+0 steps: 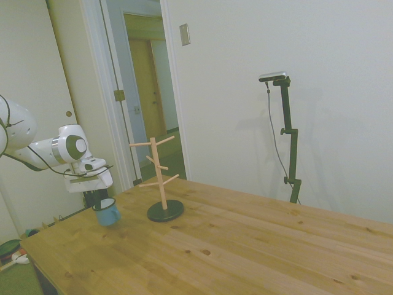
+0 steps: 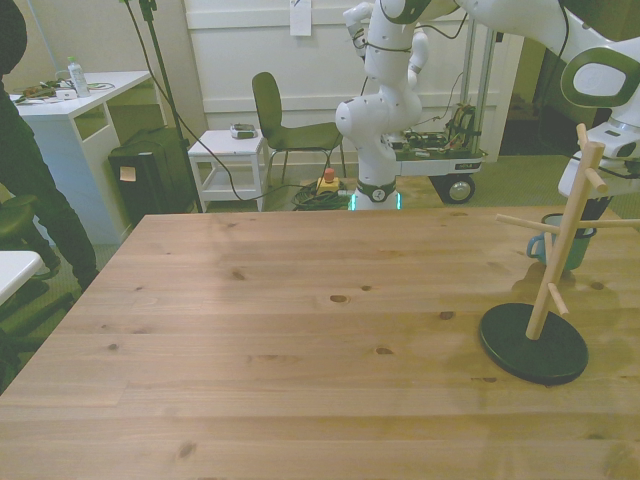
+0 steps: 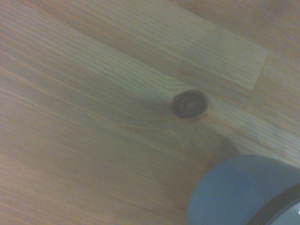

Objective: Hang the mug

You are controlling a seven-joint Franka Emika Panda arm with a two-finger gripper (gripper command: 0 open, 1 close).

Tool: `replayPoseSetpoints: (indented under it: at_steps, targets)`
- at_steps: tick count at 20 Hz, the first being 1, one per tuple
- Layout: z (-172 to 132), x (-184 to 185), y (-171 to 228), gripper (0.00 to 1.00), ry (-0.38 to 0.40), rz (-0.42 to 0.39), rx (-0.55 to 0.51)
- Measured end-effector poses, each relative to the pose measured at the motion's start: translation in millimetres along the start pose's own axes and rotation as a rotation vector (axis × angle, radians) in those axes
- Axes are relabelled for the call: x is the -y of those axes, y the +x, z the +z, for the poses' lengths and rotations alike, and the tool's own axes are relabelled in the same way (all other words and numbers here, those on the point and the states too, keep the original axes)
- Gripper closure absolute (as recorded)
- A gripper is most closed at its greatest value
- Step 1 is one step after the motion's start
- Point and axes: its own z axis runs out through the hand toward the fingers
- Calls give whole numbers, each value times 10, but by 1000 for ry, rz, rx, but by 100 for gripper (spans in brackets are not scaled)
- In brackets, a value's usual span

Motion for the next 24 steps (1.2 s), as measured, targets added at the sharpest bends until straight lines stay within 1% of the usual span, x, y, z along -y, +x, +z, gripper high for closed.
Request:
replayPoseSetpoints:
  at_steps: [4,11,18,21,24]
  targets:
    - [-100,-92,98,100,13,-2,-6]
    - [-277,-268,241,100,20,18,-13]
    - [-451,-389,297,100,25,37,-23]
    - [-538,-459,331,100,22,55,-23]
    - [-657,-545,376,100,15,92,-19]
